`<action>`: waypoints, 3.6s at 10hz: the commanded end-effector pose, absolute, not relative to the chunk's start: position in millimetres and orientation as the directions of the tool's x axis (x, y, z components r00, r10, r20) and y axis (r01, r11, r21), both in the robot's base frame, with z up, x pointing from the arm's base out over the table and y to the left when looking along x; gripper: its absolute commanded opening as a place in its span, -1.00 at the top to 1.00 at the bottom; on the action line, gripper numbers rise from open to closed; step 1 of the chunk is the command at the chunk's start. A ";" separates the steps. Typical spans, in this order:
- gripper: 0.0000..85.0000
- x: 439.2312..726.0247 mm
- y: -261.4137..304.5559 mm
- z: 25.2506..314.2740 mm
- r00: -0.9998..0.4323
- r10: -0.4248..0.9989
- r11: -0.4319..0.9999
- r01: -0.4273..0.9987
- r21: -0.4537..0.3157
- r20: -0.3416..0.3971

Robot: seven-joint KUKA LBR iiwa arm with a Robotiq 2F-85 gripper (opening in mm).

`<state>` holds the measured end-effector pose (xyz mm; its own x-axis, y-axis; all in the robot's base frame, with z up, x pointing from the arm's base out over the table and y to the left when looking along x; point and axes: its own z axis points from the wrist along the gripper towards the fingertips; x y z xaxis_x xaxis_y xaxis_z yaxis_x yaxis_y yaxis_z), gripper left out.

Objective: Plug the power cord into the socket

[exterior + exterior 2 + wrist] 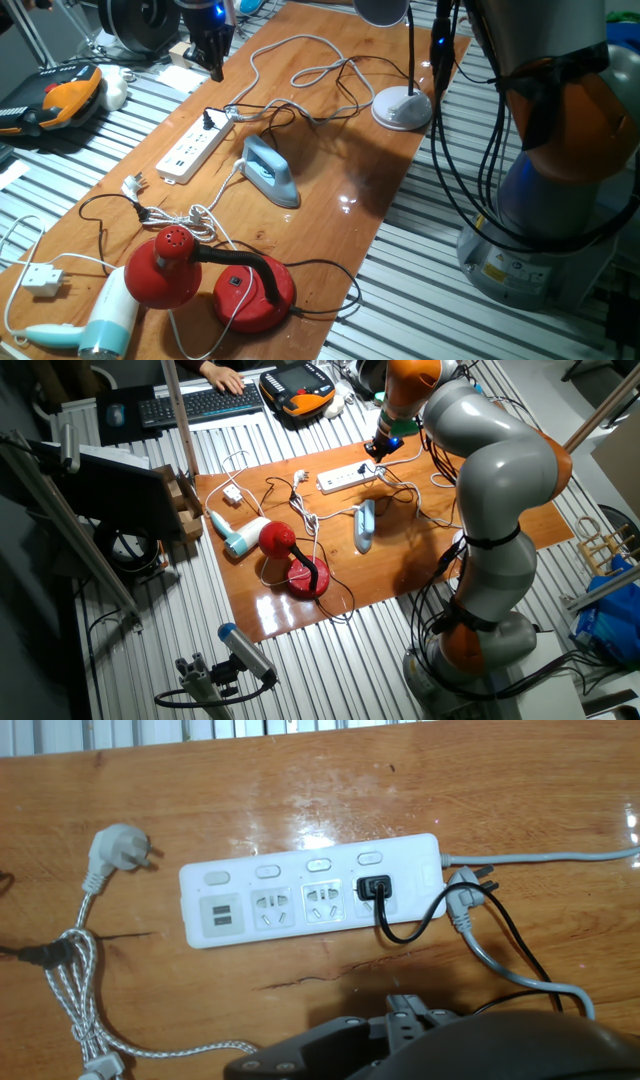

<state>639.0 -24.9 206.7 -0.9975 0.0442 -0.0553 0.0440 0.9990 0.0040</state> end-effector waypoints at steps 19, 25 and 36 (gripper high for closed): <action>1.00 644.5 -31.2 207.5 -0.996 0.079 0.997 0.079 0.006 -0.038; 1.00 645.4 -31.2 207.9 -0.996 0.075 0.997 0.074 0.006 -0.041; 1.00 646.9 -31.2 208.4 -0.996 0.076 0.997 0.076 0.008 -0.041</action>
<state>646.8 -31.1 208.3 -0.9963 0.0761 -0.0406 0.0758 0.9971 0.0086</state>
